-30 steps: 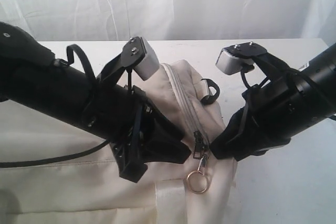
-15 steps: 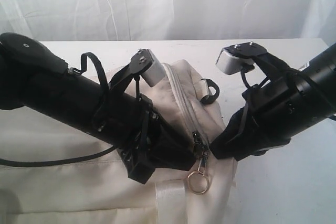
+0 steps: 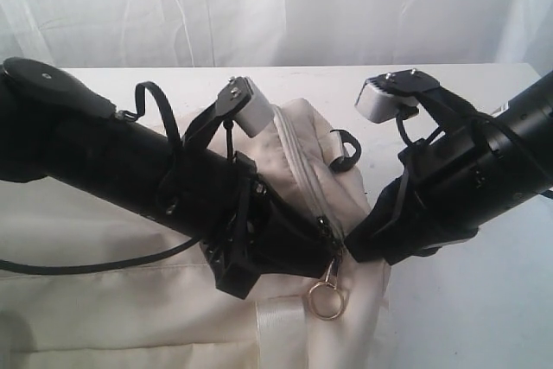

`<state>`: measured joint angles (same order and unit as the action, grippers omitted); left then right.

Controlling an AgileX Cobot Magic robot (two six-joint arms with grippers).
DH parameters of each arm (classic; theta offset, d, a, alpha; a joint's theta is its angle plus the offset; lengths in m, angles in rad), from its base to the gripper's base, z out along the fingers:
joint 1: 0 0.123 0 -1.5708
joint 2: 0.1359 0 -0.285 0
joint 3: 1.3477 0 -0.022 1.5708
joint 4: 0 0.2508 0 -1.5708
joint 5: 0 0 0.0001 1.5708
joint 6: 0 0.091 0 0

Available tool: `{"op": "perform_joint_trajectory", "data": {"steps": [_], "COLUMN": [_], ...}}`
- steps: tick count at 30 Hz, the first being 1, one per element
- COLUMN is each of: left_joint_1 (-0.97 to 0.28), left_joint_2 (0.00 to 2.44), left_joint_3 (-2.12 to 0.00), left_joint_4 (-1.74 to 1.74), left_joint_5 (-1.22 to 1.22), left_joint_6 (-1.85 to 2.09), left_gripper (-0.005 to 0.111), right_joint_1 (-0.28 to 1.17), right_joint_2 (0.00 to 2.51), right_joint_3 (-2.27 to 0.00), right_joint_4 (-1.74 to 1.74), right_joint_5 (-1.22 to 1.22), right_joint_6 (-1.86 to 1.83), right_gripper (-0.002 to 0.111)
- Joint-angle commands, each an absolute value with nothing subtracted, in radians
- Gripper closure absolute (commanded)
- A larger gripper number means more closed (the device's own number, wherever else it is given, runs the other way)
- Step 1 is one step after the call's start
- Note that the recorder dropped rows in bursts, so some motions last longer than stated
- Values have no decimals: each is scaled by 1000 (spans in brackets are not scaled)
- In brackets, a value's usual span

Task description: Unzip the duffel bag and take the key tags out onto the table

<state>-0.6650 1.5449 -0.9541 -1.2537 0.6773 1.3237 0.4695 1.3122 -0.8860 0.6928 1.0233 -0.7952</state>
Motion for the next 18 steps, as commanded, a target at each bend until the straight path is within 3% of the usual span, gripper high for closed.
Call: {"op": "perform_joint_trajectory", "data": {"steps": [1,18], "left_joint_1": [-671,-671], "left_joint_2": [1577,1585], "left_joint_3": [-955,-955], "left_joint_4": [-1277,-1333], "left_joint_5": [732,727], "left_joint_6": [1335,1350], "left_gripper": [67,67], "right_joint_1": [470,470], "right_joint_2": [1310,1310], "right_joint_3": [-884,-884], "right_joint_4": [679,679], "right_joint_5": [1043,1040], "right_joint_6": [-808,-808], "right_gripper": [108,108]}}
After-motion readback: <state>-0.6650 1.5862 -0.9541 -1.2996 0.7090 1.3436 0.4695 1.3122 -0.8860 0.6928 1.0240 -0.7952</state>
